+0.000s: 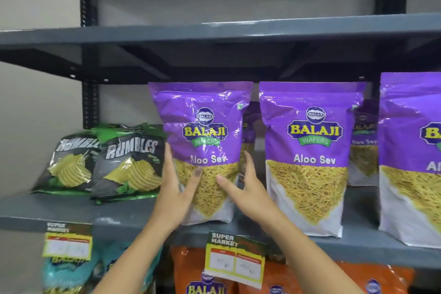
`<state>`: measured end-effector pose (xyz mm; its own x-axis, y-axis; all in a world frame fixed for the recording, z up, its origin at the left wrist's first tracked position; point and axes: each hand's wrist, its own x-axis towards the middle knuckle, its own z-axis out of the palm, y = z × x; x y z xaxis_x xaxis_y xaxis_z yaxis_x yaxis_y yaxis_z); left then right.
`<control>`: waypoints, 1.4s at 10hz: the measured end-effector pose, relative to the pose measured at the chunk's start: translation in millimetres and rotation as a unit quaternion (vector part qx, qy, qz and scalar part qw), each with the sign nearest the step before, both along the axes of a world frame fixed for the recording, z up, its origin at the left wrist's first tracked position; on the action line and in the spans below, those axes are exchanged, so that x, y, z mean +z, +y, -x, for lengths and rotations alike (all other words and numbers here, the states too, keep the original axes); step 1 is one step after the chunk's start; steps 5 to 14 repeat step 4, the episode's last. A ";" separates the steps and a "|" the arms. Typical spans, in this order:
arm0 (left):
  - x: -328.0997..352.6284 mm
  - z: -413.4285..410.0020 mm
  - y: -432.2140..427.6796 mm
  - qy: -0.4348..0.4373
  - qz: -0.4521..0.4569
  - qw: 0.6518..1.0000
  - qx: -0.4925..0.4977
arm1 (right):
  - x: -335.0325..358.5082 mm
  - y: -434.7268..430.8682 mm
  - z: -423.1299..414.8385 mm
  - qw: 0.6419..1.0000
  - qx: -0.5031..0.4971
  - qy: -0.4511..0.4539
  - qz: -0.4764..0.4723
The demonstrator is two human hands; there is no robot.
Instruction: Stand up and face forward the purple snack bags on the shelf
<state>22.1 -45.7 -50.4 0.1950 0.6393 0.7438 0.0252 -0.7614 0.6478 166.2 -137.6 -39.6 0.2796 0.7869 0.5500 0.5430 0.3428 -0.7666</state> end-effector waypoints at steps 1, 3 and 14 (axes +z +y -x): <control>-1.3 -4.0 4.3 0.006 0.023 1.000 -0.020 | -0.7 7.2 -1.1 0.999 0.034 0.040 -0.004; -5.8 -8.0 6.4 0.026 0.031 0.999 -0.027 | -6.7 2.4 -1.8 0.998 0.026 0.040 -0.030; -5.1 -6.4 0.4 0.011 0.032 0.999 -0.007 | -6.1 -1.6 4.0 0.999 0.003 0.026 -0.019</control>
